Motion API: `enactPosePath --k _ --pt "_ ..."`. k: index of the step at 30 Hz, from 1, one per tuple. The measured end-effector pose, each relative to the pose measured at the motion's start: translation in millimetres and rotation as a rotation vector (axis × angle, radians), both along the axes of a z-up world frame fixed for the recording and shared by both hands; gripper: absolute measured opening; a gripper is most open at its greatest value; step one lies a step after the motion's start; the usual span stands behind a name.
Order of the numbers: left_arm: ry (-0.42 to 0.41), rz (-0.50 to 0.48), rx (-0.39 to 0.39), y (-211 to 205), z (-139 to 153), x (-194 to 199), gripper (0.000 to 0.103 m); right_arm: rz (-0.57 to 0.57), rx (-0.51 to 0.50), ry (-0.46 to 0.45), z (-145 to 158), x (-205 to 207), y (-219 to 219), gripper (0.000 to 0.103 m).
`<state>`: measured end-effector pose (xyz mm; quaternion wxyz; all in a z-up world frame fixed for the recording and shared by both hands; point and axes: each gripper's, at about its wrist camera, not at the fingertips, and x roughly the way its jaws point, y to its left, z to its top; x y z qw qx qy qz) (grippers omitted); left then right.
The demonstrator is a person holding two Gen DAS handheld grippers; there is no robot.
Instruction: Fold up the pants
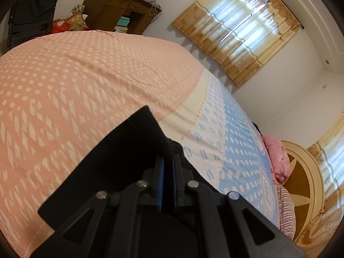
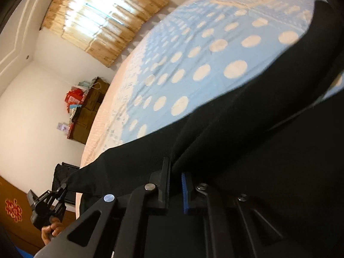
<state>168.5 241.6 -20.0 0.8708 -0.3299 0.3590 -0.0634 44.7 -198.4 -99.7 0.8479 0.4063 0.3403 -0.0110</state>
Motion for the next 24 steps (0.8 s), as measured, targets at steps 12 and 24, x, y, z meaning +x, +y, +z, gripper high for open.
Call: enactPosePath --k 12,24 --pt "-0.011 0.006 0.005 23.0 11.7 -53.5 0.007 0.092 -0.094 -0.122 51.3 -77.4 11.8 0.007" --pt "0.091 0.06 0.169 24.2 -41.0 -79.3 0.007 0.143 -0.18 0.014 -9.5 -95.1 33.7 0.007"
